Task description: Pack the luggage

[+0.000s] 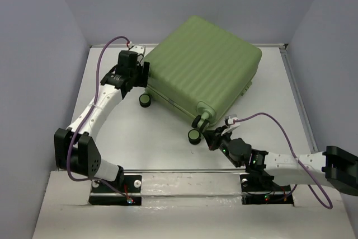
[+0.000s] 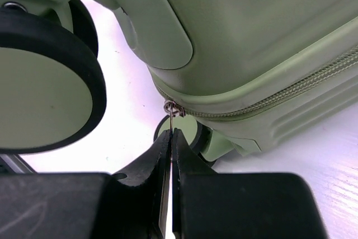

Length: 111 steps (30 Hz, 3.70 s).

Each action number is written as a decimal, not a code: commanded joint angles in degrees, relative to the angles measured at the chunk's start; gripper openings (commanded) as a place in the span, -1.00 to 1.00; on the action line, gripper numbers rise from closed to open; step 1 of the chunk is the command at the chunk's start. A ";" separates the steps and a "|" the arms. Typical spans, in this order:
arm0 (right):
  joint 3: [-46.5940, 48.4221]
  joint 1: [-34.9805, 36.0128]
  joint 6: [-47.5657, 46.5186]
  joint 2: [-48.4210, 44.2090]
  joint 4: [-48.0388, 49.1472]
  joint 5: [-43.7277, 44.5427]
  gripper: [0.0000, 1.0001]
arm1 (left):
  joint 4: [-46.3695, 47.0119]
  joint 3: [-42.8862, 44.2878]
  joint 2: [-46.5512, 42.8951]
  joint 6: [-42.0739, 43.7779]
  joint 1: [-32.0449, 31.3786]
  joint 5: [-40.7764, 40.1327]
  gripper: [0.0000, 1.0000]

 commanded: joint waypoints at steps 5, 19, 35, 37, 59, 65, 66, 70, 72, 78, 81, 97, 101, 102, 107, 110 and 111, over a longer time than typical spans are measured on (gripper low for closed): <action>3.47 0.09 0.53 -1.72 6.61 -1.05 -0.86 | 3.11 3.37 7.80 -5.13 0.51 2.49 0.37; 4.78 -0.95 -0.09 -1.18 3.30 -2.71 -0.87 | 7.32 -0.91 0.09 -8.19 0.69 10.56 -0.89; 16.66 -9.84 -1.24 -10.25 -23.10 -8.53 -0.87 | 14.36 -25.63 -30.16 -19.28 -4.31 26.31 -0.89; 15.26 -9.84 0.17 -7.71 -20.48 -5.97 -0.86 | 15.58 -27.47 -32.35 -20.94 -6.33 25.87 -0.89; 6.46 -7.37 2.89 -12.87 -20.01 -4.20 -0.86 | 28.07 -24.50 -25.79 -30.36 -34.44 30.36 0.93; 5.14 -12.65 7.20 -18.85 -28.00 -4.83 -0.87 | 33.59 -19.05 -12.18 -31.58 -39.56 28.77 0.90; 5.05 -12.65 7.47 -19.47 -28.28 -4.65 -0.87 | 33.96 -17.04 -10.67 -31.67 -40.09 28.42 0.87; 4.97 -12.65 7.03 -20.70 -28.28 -5.97 -0.87 | 36.23 -12.36 -2.33 -32.46 -40.97 27.01 0.78; 5.23 -12.65 6.86 -20.44 -28.20 -7.10 -0.86 | 37.64 -9.82 1.10 -33.25 -41.41 27.71 0.67; 3.48 -11.87 10.45 -20.09 -23.90 -6.94 -0.86 | 42.13 -3.40 7.35 -36.06 -42.03 27.10 -0.11; 3.29 -8.44 8.45 -18.78 -17.14 -1.61 -0.86 | 44.33 0.99 10.52 -38.09 -42.03 26.31 -0.61; 12.25 3.34 -22.57 27.40 43.04 18.56 -0.86 | 44.52 16.19 17.91 -44.77 -42.03 30.87 -0.88; 16.99 3.34 -21.54 36.13 50.55 13.75 -0.87 | 36.71 20.51 17.04 -44.25 -42.64 33.52 -0.88; 18.14 3.34 -21.45 37.64 51.16 12.41 -0.86 | 35.38 21.73 16.68 -43.46 -43.34 33.78 -0.88; 25.86 3.34 -17.23 45.55 51.18 4.94 -0.86 | 32.64 22.45 14.66 -43.19 -46.94 33.96 -0.87; 27.46 3.34 -14.86 46.36 49.50 3.09 -0.86 | 31.07 23.15 14.04 -41.96 -48.88 32.47 -0.40; 27.12 3.34 -14.59 45.92 49.24 3.17 -0.86 | 29.93 23.50 13.78 -41.26 -49.05 31.85 -0.17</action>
